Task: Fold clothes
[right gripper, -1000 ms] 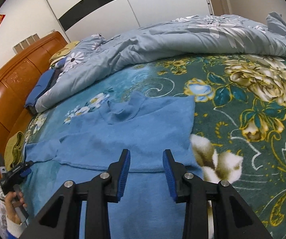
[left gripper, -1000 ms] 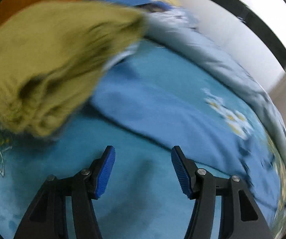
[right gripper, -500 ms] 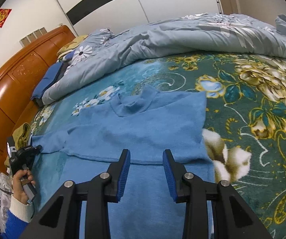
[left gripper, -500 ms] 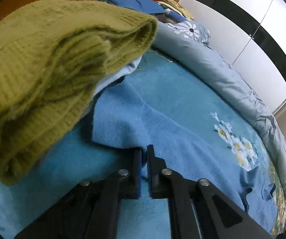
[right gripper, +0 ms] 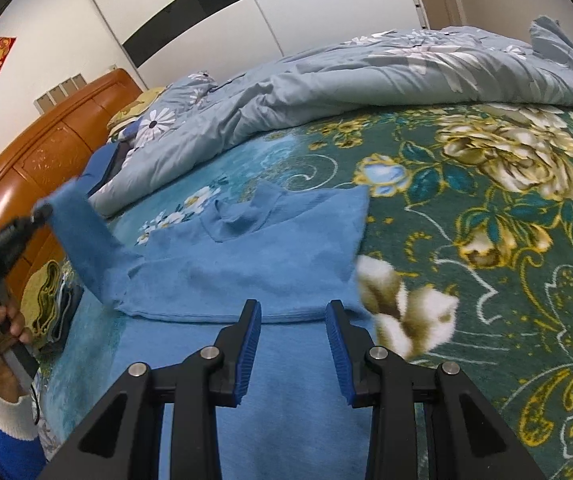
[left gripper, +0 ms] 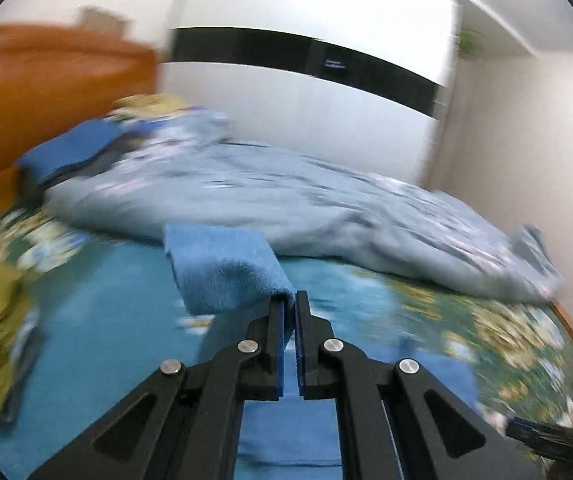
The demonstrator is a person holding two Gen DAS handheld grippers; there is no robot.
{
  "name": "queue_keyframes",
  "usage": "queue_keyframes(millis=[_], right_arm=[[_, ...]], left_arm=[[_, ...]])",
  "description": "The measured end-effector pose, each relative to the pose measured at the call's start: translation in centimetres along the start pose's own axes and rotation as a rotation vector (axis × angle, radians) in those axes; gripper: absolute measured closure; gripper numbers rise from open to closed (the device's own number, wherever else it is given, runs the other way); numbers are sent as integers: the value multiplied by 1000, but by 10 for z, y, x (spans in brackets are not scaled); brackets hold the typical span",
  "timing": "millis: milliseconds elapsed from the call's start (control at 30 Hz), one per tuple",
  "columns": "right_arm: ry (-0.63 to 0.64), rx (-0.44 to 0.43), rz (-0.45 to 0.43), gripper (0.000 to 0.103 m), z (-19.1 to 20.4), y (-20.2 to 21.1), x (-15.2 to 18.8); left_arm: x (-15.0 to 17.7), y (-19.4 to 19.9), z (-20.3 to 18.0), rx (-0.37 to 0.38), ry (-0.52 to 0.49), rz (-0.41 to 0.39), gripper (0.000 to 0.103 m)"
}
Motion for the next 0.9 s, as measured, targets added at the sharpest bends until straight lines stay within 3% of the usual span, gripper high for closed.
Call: queue_keyframes(millis=[133,267,433,600,633,733,767,900], right_arm=[[-8,19,-2,66,-16,4,3],[-30,39,10,66,-37,5,10],[-55,56,31,66,-59,3,19],[-73,57,50,66,-67,-1,27],[-74,55,50,66,-66,-2,27],[-75,46,43,66,-63,-3,24],[-74,41,37,66,-60,-3,21],[-58,17,14,66,-45,-2,10]], left_arm=[[29,-45,-70,114,-55,116,99],[83,-89,-115,165,-75,270,99],[138,-114,-134,177,-55,409,99],[171,-129,-140,189,-70,487,97],[174,-126,-141,202,-80,486,93],[177,-115,-149,284,-76,510,64],[177,-107,-151,310,-83,514,59],[176,-72,-144,374,-97,507,58]])
Point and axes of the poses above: each gripper's, at about its wrist camera, not at the fingertips, and y roughly against the way its jaws point, z to its left, x to its underside, the point moved 7 cm from there along -y, roughly the way its jaws point, and after that the axes turned 13 degrees about x, right-handed, at the moved point
